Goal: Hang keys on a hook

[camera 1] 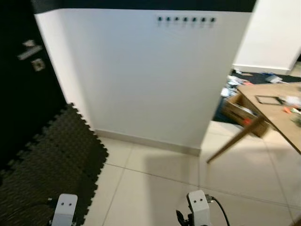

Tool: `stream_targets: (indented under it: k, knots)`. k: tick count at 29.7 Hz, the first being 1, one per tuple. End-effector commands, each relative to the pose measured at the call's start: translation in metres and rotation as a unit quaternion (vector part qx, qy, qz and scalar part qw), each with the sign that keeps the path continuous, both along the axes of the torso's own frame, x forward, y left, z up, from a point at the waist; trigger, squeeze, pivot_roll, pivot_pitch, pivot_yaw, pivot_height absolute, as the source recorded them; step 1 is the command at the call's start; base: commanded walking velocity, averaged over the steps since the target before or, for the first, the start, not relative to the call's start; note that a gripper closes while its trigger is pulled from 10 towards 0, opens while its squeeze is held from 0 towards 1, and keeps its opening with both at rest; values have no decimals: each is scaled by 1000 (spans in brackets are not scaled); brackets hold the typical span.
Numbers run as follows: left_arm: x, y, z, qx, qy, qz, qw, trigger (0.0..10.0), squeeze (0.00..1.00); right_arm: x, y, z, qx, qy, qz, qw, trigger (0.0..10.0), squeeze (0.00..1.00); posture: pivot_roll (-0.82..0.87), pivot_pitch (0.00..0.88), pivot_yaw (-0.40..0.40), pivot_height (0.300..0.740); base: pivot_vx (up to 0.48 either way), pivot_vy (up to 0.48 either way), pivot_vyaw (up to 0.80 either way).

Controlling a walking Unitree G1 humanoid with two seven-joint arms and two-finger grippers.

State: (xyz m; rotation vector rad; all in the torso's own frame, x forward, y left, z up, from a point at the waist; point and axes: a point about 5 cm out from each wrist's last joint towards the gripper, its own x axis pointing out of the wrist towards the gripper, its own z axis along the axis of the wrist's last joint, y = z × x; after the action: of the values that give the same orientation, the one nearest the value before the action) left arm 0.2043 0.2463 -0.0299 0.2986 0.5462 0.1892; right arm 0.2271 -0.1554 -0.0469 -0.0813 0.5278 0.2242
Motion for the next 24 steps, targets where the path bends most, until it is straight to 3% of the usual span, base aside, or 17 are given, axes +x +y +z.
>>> stream_targets:
  k: [1, 24]
  knots:
    - [-4, 1, -3, 4, 9, 0, 1000, 10000, 0, -3, 1, -2, 1, 9, 1, 1000, 10000, 0, 205, 103, 35, 740, 0, 0, 0]
    - [-6, 0, -4, 4, 11, -1, 1000, 10000, 0, -3, 0, -3, 3, 13, -1, 1000, 10000, 0, 206, 100, 32, 740, 0, 0, 0]
